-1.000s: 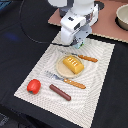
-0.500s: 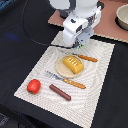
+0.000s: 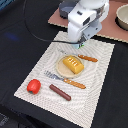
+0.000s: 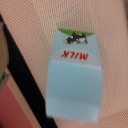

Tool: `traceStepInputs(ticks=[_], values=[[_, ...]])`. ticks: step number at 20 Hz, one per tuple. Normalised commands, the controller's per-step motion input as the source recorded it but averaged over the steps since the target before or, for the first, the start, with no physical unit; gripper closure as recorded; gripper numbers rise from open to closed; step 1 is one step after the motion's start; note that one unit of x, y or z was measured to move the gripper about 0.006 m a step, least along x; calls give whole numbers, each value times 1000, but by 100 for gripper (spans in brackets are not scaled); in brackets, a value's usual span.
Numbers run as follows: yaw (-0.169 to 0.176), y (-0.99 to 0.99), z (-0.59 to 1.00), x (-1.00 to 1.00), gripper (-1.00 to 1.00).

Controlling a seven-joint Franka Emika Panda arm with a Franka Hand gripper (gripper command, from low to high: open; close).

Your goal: Interact with the objects in diverse but meaningful ways.

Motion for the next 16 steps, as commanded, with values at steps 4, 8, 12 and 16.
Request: traceStepInputs(ticks=[4,8,12,16], values=[[0,-172,822,69,-100],[0,-380,99,30,-100],[2,-601,-170,66,-100],[0,-699,-306,19,-100]])
